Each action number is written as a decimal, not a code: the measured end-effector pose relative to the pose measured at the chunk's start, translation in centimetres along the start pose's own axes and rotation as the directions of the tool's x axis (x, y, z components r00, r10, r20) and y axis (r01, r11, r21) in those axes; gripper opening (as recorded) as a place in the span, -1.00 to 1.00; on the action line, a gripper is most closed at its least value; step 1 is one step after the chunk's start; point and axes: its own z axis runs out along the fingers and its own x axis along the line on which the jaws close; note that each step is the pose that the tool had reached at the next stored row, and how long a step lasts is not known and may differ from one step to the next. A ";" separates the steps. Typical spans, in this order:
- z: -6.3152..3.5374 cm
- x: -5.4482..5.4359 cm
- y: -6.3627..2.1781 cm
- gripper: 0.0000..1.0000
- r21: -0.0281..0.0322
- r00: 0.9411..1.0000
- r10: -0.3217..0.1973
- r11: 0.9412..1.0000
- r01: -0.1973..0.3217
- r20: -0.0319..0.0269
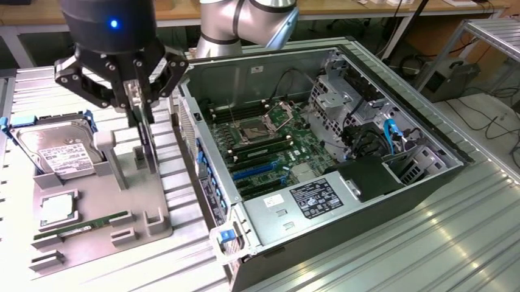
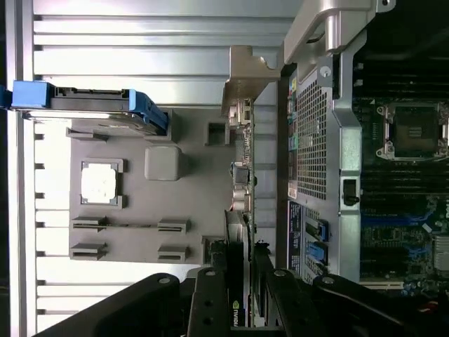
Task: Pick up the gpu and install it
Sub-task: 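Pick up the gpu and move the gpu toward the slot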
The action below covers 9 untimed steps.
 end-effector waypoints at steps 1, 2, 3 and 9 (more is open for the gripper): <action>-0.58 -0.3 -0.02 -0.47 0.000 1.000 -0.002 1.000 0.002 -0.002; -0.99 -0.6 -0.04 -0.47 0.000 1.000 -0.002 1.000 0.002 -0.003; -1.41 -0.8 -0.05 -0.47 -0.001 1.000 -0.003 1.000 0.003 -0.005; -4.07 -3.2 -0.04 -0.47 -0.001 1.000 -0.006 1.000 0.006 -0.022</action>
